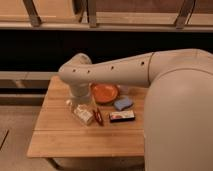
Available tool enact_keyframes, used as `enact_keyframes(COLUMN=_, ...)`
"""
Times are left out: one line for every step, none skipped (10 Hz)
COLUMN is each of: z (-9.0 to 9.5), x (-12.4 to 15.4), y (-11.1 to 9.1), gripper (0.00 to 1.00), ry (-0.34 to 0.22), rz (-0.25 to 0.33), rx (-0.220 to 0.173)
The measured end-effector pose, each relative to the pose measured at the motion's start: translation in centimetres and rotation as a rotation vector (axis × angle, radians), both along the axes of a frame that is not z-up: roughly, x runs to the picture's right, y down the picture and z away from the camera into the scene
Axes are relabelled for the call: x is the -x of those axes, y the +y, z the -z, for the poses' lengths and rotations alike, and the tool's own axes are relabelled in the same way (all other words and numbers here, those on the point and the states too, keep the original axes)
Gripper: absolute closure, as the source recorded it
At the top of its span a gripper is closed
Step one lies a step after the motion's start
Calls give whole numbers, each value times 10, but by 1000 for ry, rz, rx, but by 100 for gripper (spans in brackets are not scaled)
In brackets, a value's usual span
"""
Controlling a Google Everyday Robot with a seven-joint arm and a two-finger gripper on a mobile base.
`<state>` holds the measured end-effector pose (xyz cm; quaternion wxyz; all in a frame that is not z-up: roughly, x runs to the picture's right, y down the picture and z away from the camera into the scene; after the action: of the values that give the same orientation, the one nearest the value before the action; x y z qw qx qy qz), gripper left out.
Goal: Place the white sponge in the ceramic bowl
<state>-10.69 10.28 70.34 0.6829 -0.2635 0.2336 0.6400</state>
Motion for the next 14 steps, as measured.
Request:
enact_keyframes(z=0, x=0, y=0, gripper=35, ry=0, rz=0, rx=0)
enact_keyframes(z=0, x=0, y=0, gripper=35, ry=0, rz=0, rx=0)
enact_keyframes(z=0, x=0, y=0, gripper=35, ry=0, rz=0, rx=0)
enact_keyframes(z=0, x=0, y=0, gripper=35, ry=0, rz=0, rx=0)
enact_keyframes(z=0, x=0, y=0, gripper=35, ry=0, rz=0, rx=0)
enact_keyframes(z=0, x=0, y=0, gripper=35, ry=0, rz=0, rx=0)
enact_keyframes(z=0, x=0, y=0, gripper=35, ry=0, rz=0, rx=0)
enact_keyframes(z=0, x=0, y=0, gripper=35, ry=0, rz=0, rx=0)
enact_keyframes(z=0, x=0, y=0, gripper=35, ry=0, rz=0, rx=0)
enact_keyframes(z=0, x=0, y=0, gripper=35, ry=0, rz=0, rx=0)
enact_keyframes(z=0, x=0, y=0, gripper=35, ry=0, rz=0, rx=0)
enact_keyframes(z=0, x=0, y=0, gripper=35, ry=0, rz=0, rx=-1)
enact_keyframes(z=0, x=-1, y=-2, gripper=35, ry=-2, rz=-1, rx=-9)
enact_keyframes(z=-4, x=-3, y=-8, gripper=35, ry=-13, rz=0, rx=-38)
